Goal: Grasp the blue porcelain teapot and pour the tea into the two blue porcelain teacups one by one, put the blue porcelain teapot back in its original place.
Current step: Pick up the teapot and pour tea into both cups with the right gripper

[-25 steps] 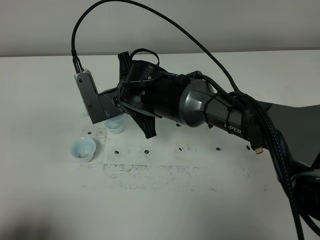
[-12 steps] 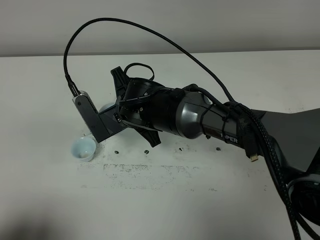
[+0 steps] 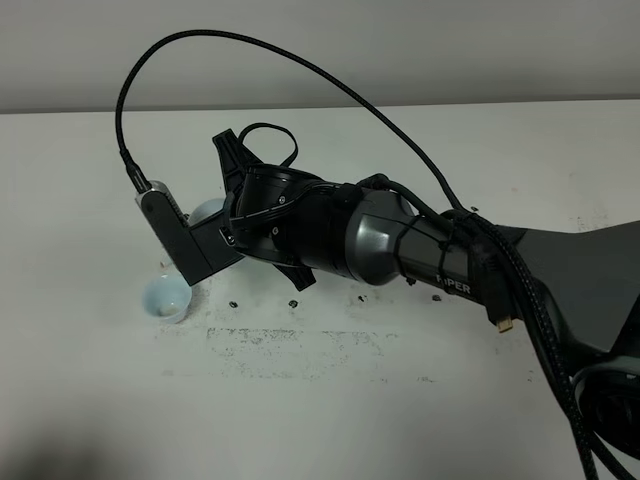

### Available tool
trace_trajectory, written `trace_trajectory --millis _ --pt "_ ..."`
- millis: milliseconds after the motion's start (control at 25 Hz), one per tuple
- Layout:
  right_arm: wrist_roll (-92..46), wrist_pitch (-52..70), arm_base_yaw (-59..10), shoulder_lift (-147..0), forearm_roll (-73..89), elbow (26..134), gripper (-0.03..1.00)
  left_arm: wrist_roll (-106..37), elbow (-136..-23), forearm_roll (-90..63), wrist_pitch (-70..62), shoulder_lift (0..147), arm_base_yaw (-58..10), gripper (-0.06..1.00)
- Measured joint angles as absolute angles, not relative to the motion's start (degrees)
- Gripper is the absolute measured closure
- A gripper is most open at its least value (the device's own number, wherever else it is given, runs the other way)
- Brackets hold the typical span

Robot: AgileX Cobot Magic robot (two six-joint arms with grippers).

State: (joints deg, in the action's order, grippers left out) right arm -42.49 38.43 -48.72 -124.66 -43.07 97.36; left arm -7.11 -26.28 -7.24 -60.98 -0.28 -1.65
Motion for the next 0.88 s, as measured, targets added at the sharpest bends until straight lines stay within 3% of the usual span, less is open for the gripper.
trace_trajectory --millis 880 --pt "-42.5 38.2 -50.8 -124.7 -47.2 97.4 0.93 -7.1 -26.3 -7.2 -61.0 -0.3 -1.6 0.31"
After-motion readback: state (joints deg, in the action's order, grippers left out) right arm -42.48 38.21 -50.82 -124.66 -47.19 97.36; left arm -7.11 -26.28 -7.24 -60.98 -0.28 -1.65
